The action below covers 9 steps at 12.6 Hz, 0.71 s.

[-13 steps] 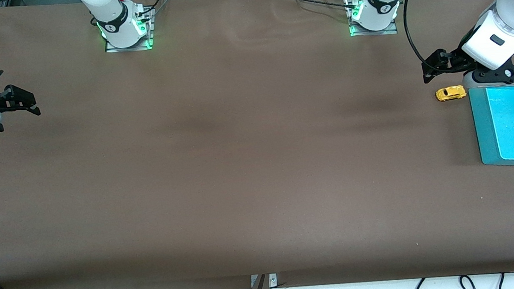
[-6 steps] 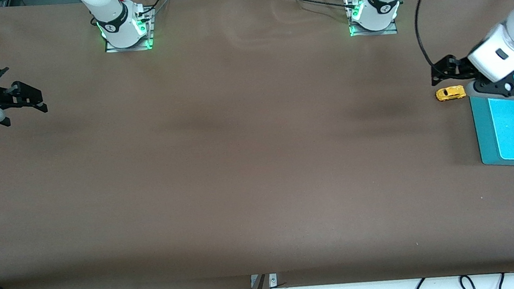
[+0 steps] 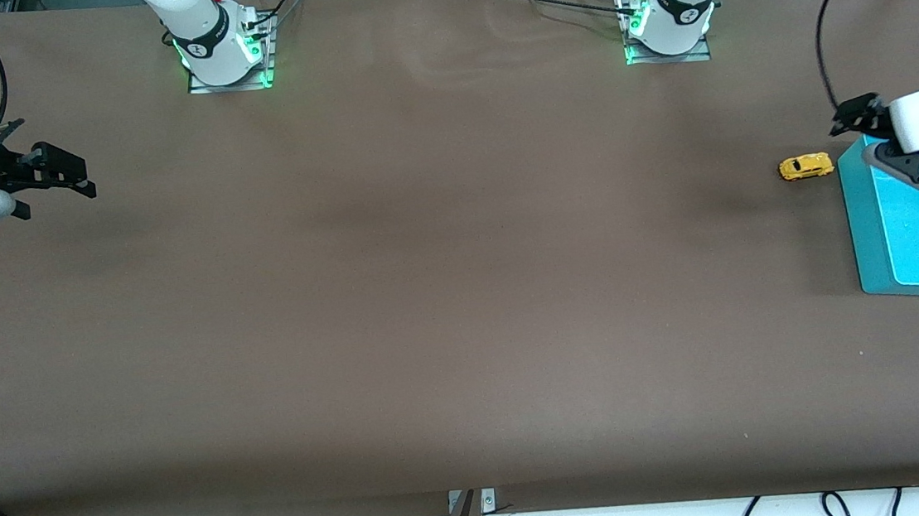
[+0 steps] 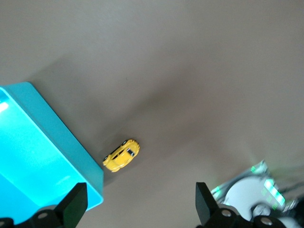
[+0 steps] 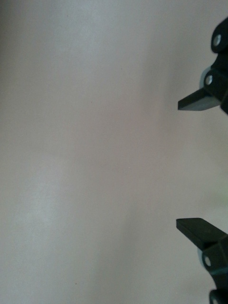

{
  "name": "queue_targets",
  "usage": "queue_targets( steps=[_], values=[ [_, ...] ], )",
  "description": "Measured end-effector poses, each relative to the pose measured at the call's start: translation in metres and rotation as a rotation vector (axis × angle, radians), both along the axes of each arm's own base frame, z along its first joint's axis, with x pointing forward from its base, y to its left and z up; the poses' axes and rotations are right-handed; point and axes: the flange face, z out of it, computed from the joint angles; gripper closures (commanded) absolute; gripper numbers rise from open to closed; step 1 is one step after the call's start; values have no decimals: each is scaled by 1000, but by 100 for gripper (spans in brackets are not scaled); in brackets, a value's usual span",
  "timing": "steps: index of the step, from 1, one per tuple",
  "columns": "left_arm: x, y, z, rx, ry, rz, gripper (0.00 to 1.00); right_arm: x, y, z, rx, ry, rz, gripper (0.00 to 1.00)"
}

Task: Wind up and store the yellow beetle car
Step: 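Lower the left gripper over the yellow car beside the box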

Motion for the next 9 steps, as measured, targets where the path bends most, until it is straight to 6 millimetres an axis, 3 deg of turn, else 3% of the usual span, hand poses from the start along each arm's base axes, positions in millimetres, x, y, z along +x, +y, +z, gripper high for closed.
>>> queue_targets(
  steps=[2,5,9],
  values=[
    [-12,17,-22,-19,66,-130,0,0,0,0,0,0,-4,0],
    [-30,16,-84,-78,122,-306,0,1,-1,-2,1,4,-9,0],
    [-60,50,-158,-71,63,-527,0,2,-2,-3,0,5,-12,0]
  ],
)
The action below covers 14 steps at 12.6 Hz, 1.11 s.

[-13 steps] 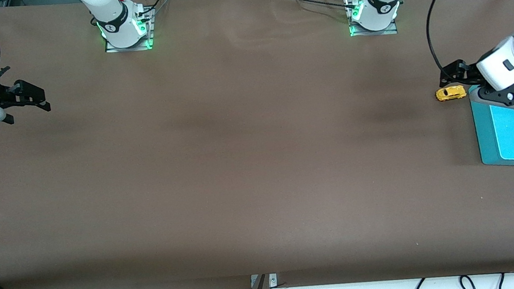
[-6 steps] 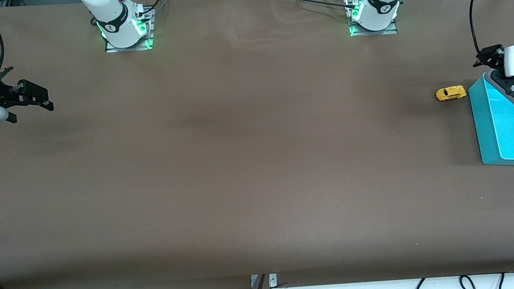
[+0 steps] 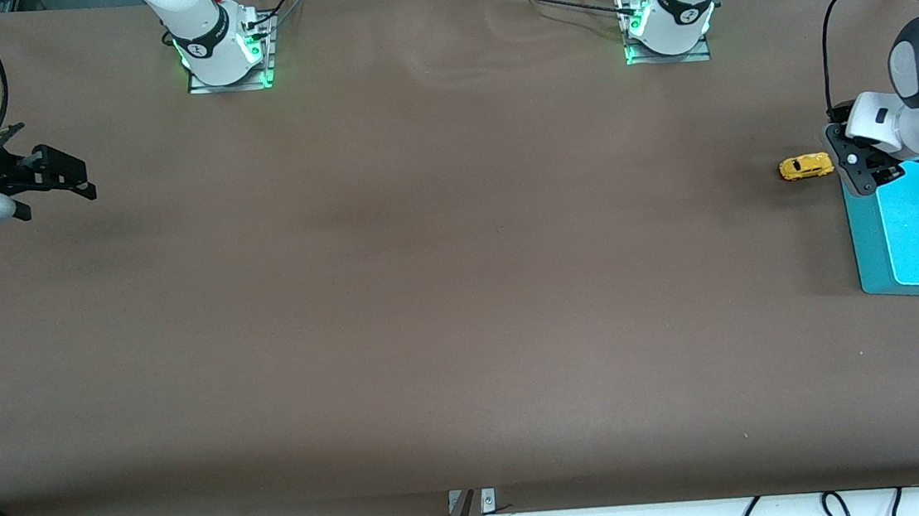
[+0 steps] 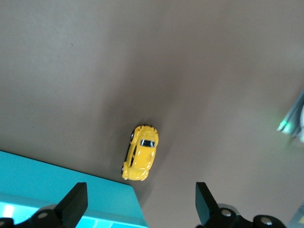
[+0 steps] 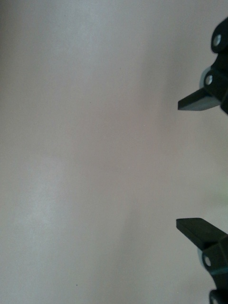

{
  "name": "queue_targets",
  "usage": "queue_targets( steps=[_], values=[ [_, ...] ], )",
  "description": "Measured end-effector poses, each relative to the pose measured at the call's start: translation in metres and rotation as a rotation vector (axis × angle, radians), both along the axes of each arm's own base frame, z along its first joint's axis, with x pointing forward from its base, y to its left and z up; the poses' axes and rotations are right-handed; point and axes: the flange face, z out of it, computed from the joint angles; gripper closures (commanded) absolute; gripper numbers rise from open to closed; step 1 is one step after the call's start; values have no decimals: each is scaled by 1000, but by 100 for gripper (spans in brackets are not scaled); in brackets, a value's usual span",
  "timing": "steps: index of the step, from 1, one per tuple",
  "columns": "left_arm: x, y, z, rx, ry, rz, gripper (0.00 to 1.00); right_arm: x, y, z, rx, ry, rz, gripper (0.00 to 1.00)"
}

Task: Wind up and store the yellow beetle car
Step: 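Lower the left gripper over the yellow car beside the box, then close the left gripper on the yellow car and lift it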

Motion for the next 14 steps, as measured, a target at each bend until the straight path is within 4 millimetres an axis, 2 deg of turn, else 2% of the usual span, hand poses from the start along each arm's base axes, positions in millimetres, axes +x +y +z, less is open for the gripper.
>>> queue_targets(
  steps=[3,5,7,10,14],
  values=[
    [-26,8,-41,17,-45,-83,0,1,-3,10,-21,-20,1,0],
    [-52,21,-67,2,-97,-99,0,3,-6,19,-39,-40,2,0],
    [-77,25,-90,-3,-126,-122,0,3,-6,20,-45,-43,1,0],
    [-92,26,-114,2,-159,-148,0,4,-7,19,-44,-40,0,0],
    [-99,35,-137,24,-215,-193,1,5,-9,16,-43,-36,-4,0]
  ],
)
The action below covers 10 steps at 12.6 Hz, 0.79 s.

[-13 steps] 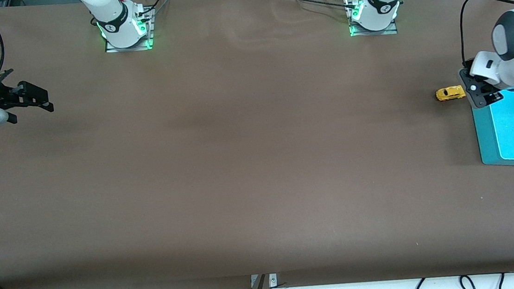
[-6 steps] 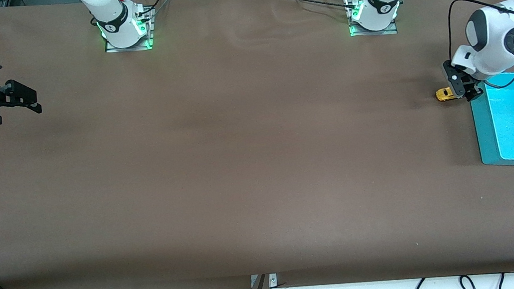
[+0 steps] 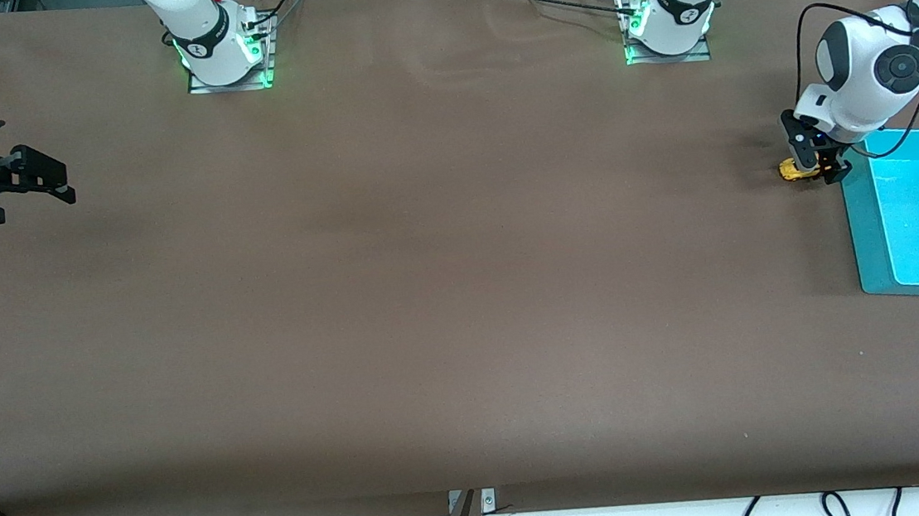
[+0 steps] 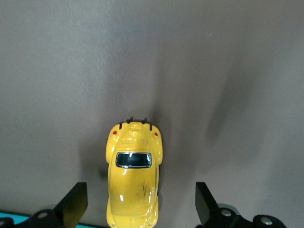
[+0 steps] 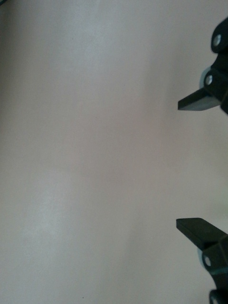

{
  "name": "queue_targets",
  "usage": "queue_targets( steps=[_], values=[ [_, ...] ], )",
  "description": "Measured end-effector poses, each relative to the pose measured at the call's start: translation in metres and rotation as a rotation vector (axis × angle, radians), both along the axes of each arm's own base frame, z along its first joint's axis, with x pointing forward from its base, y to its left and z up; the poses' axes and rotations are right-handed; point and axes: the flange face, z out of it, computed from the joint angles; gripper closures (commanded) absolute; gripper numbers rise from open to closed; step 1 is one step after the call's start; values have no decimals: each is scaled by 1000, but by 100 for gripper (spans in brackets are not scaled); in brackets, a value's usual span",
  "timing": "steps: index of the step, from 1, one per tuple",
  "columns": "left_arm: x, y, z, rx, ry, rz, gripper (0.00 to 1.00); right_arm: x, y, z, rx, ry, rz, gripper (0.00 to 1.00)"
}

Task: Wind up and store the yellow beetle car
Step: 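Close the left gripper on the yellow car and lift it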

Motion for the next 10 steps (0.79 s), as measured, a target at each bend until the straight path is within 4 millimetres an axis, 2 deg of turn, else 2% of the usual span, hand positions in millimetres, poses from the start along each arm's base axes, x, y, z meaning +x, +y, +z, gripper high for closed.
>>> queue_targets(
  steps=[1,2,3,4,10],
  values=[
    [-1,1,-5,1,-1,-1,20,0,-1,0,0,1,-1,0],
    [-2,2,-8,2,2,-5,59,0,-1,0,0,1,-2,0],
    [-2,1,-9,3,3,-11,79,0,-1,0,0,1,-2,0],
    [-2,1,-9,4,3,-15,85,0,-1,0,0,1,-2,0],
    [8,2,2,16,15,-22,85,0,-1,0,0,1,-2,0]
  ],
)
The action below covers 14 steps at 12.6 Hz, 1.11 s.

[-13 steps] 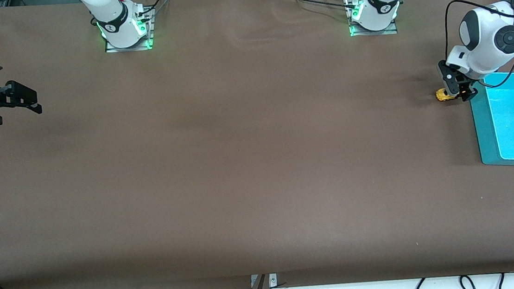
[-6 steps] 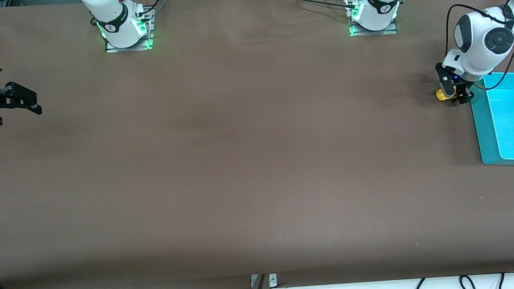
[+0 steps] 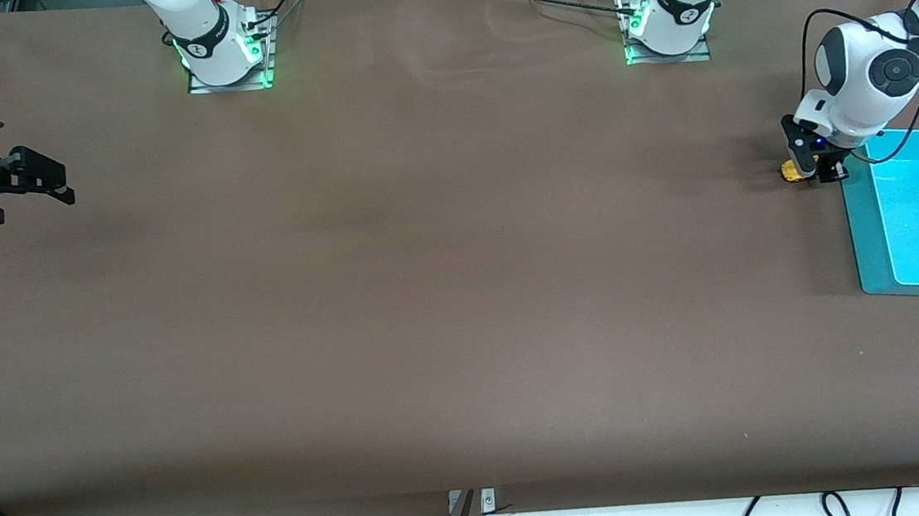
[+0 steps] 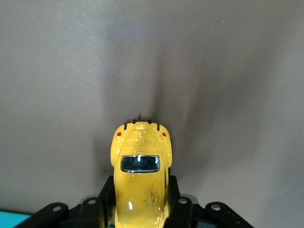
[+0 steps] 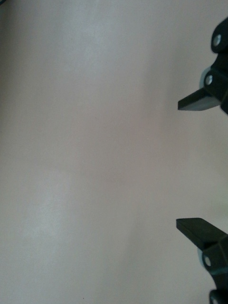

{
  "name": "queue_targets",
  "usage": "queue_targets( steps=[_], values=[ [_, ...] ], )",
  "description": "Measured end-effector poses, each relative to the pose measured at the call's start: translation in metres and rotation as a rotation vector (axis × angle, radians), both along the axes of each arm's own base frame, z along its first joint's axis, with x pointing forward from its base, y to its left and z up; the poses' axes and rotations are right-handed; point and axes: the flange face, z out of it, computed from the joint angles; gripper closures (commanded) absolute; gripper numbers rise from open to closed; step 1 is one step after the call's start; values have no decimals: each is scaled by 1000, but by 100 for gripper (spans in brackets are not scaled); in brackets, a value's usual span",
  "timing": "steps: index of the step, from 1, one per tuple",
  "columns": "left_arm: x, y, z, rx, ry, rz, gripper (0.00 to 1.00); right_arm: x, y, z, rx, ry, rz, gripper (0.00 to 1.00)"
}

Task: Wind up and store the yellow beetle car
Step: 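Close the left gripper on the yellow car and lift it, then move the car over the cyan box and open the left gripper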

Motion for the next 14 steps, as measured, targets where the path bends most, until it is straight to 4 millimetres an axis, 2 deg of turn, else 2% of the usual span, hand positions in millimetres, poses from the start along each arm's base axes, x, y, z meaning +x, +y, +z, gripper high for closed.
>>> queue_targets(
  steps=[3,5,7,9,11,13,14],
  values=[
    [12,-8,20,-1,56,16,84,0,0,0,0,0,0,0],
    [36,-22,43,-12,104,37,84,0,0,0,0,0,0,0],
    [71,-37,79,-35,165,84,84,0,0,0,0,0,0,0],
    [104,-45,124,-40,208,110,84,0,0,0,0,0,-1,0],
    [125,-42,162,-28,219,117,84,0,0,0,0,0,-1,0],
    [131,-27,178,-33,223,55,83,0,0,0,0,1,-1,0],
    [131,-9,181,-28,224,26,83,0,0,0,0,1,-1,0]
  ],
)
